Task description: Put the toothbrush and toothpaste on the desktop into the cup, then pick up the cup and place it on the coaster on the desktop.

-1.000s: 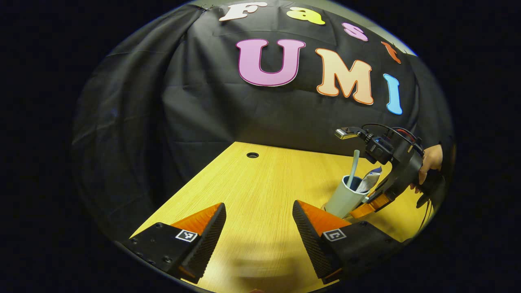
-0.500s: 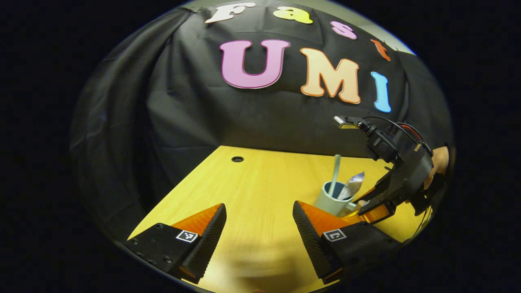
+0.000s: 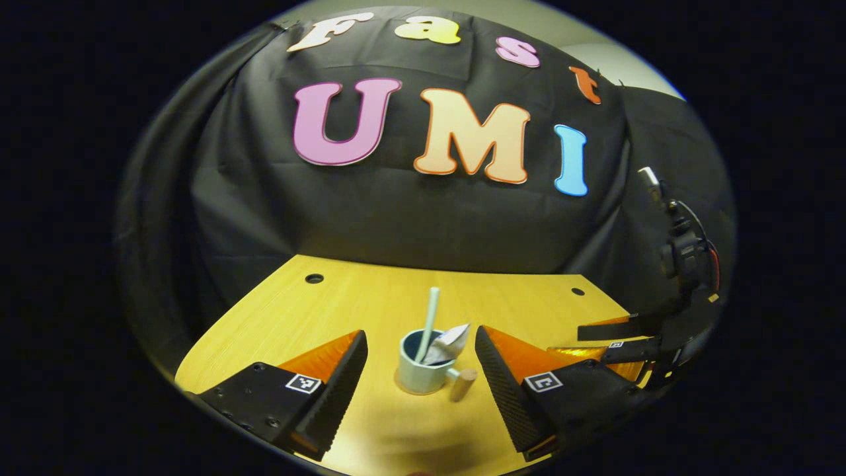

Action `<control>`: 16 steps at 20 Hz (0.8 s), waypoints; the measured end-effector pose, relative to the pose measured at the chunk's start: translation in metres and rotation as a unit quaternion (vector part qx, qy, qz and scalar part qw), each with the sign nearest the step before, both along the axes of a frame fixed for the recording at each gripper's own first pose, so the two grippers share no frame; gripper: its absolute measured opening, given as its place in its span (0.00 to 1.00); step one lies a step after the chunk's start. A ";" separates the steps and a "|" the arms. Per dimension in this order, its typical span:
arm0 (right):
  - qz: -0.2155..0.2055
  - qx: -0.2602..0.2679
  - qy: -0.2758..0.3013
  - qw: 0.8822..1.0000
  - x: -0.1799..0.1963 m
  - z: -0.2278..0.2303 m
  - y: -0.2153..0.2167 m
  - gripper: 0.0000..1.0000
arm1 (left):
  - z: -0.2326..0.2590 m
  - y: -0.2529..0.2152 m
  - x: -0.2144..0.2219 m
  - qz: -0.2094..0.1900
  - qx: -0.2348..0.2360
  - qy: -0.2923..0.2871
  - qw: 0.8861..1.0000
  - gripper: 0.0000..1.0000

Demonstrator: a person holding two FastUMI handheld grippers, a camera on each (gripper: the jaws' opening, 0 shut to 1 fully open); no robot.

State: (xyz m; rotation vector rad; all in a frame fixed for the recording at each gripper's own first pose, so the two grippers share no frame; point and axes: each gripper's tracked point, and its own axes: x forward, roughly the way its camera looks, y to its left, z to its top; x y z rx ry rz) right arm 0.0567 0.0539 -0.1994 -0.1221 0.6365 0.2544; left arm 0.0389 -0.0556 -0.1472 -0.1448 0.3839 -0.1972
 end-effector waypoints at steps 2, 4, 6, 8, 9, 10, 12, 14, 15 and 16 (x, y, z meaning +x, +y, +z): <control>-0.031 0.006 -0.076 0.997 0.000 0.038 -0.036 0.98 | 0.020 -0.019 -0.005 0.007 0.006 -0.021 1.000 0.95; -0.052 0.017 -0.147 0.988 -0.004 0.066 -0.055 0.98 | 0.047 -0.037 -0.010 0.014 0.012 -0.055 0.998 0.95; -0.064 0.017 -0.204 0.977 -0.009 0.083 -0.071 0.98 | 0.060 -0.048 -0.014 0.019 0.027 -0.071 0.997 0.95; -0.080 0.029 -0.229 0.970 -0.016 0.101 -0.079 0.98 | 0.071 -0.058 -0.020 0.011 0.027 -0.082 0.996 0.95; -0.085 0.037 -0.242 0.966 -0.017 0.112 -0.080 0.98 | 0.077 -0.058 -0.021 0.009 0.029 -0.090 0.996 0.95; -0.095 0.041 -0.257 0.961 -0.019 0.120 -0.083 0.98 | 0.082 -0.057 -0.021 0.008 0.032 -0.098 0.995 0.94; -0.106 0.049 -0.267 0.957 -0.025 0.128 -0.085 0.96 | 0.087 -0.054 -0.022 0.002 0.037 -0.102 0.994 0.94; -0.104 0.041 -0.277 0.954 -0.023 0.136 -0.079 0.98 | 0.097 -0.048 -0.019 0.000 0.036 -0.116 0.993 0.94; -0.105 0.036 -0.276 0.955 -0.022 0.135 -0.079 0.98 | 0.097 -0.044 -0.020 0.002 0.035 -0.115 0.993 0.94; -0.104 0.040 -0.275 0.955 -0.022 0.136 -0.074 0.96 | 0.100 -0.041 -0.020 0.004 0.031 -0.118 0.992 0.94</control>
